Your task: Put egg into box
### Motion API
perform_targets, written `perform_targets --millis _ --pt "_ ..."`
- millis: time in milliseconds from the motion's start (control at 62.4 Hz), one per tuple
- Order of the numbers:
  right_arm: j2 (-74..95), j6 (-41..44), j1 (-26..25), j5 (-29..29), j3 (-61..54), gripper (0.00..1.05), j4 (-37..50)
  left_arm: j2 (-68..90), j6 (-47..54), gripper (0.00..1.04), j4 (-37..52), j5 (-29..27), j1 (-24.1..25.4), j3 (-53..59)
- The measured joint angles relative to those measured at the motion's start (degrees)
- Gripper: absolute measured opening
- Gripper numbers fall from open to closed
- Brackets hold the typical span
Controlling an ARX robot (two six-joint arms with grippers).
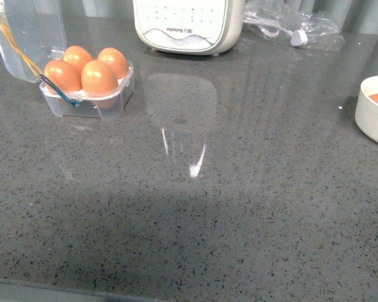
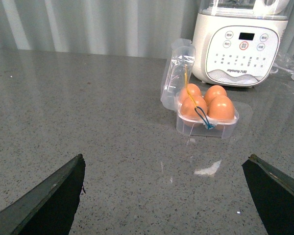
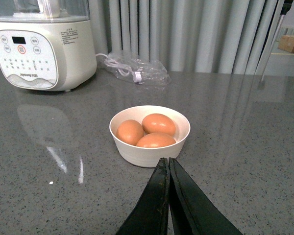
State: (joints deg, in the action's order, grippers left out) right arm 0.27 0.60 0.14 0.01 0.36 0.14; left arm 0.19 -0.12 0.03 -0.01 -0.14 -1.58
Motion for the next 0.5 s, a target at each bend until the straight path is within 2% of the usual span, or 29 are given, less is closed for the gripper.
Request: perform_targets --millis 160,305,481,497 --pt "0.0 0.0 0.0 0.0 0.0 0.03 -0.1 0.0 0.0 0.98 0.0 0.0 0.0 0.0" --pt "0.0 0.0 0.0 0.0 0.0 0.31 -0.1 0.0 0.0 0.98 0.0 0.0 0.0 0.0" --pt "0.0 0.0 0.0 0.0 0.0 0.60 -0.1 0.0 0.0 0.98 0.0 0.0 0.0 0.0" --pt "0.0 0.0 0.0 0.0 0.0 0.65 -0.1 0.0 0.0 0.98 0.0 0.0 0.0 0.0"
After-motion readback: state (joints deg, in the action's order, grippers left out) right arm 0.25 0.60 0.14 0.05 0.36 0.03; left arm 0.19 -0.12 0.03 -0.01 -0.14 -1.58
